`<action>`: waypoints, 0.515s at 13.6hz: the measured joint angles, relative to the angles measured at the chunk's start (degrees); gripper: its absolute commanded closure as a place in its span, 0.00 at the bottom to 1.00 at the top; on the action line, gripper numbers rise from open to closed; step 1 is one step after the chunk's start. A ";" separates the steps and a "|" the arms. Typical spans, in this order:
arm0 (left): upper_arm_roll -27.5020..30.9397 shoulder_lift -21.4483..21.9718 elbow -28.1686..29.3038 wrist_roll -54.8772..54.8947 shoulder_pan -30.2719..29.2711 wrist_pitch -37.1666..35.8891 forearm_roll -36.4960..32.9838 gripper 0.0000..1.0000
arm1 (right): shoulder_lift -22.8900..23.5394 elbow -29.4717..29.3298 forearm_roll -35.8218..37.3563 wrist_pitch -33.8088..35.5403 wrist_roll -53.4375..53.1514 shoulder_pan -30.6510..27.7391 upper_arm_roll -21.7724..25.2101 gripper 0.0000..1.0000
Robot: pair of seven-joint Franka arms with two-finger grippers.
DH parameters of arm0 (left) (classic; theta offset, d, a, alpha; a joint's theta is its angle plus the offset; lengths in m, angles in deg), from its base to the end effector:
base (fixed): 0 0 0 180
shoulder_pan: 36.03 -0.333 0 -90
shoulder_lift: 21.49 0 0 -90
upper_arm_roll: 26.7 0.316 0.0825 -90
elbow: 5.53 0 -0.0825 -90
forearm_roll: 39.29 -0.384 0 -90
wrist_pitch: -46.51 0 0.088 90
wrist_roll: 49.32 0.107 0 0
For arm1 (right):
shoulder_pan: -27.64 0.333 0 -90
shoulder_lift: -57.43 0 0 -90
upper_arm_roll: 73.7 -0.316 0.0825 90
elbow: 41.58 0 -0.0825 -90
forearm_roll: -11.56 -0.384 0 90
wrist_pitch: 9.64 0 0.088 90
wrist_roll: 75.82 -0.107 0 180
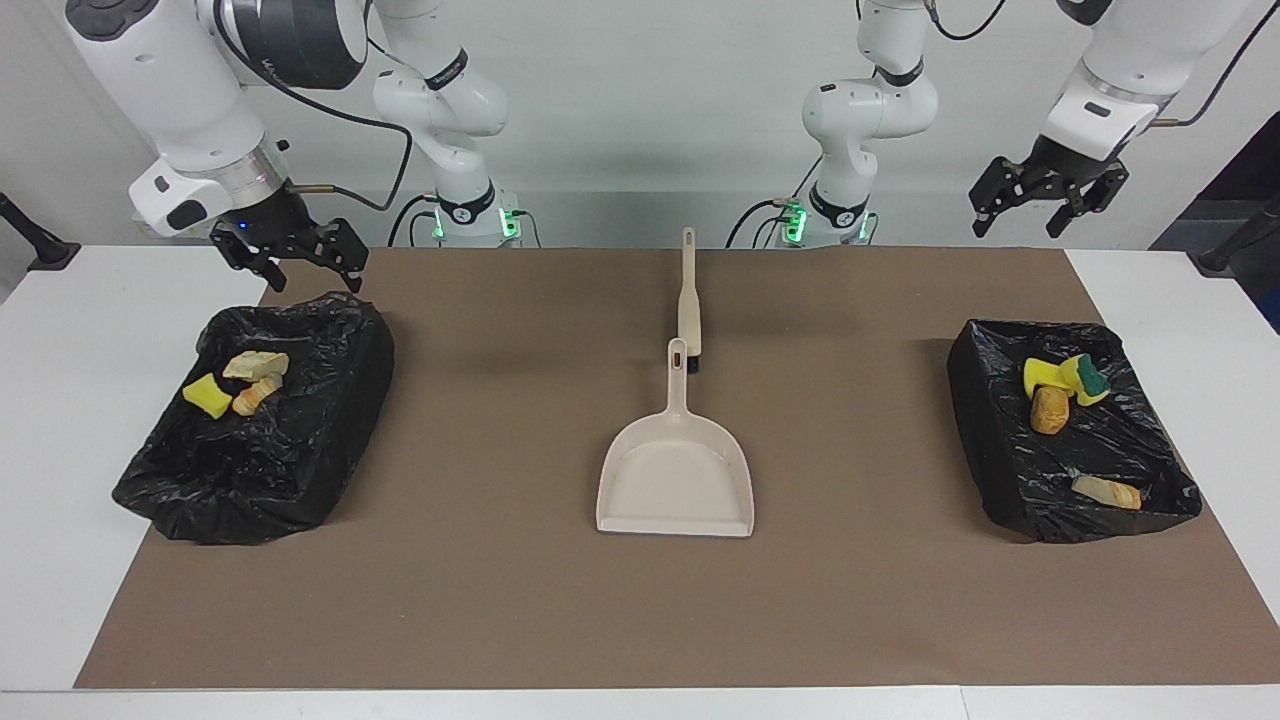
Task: Sweep and dump trash in bin
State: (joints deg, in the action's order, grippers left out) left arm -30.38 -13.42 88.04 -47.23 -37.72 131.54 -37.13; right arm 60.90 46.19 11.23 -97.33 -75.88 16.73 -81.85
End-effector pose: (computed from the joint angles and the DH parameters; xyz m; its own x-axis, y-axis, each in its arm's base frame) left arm 0.5003 -0.0243 0.6620 0.9973 -0.0737 -0.0074 -0.0734 -0.9969 0.0289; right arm 0.5675 -0.0292 0.6057 0.9969 -0.0486 -0.0613 -0.0496 -0.9987 -0.0143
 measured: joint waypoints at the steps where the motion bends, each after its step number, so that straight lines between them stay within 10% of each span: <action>1: -0.02 0.38 0.00 0.03 0.01 -0.10 0.28 0.00 | 0.00 0.00 0.00 0.00 0.00 0.00 0.00 0.00; 7: -0.04 0.79 0.00 0.04 0.02 -0.05 0.43 0.00 | 0.00 0.00 0.00 0.00 0.00 0.00 0.00 0.00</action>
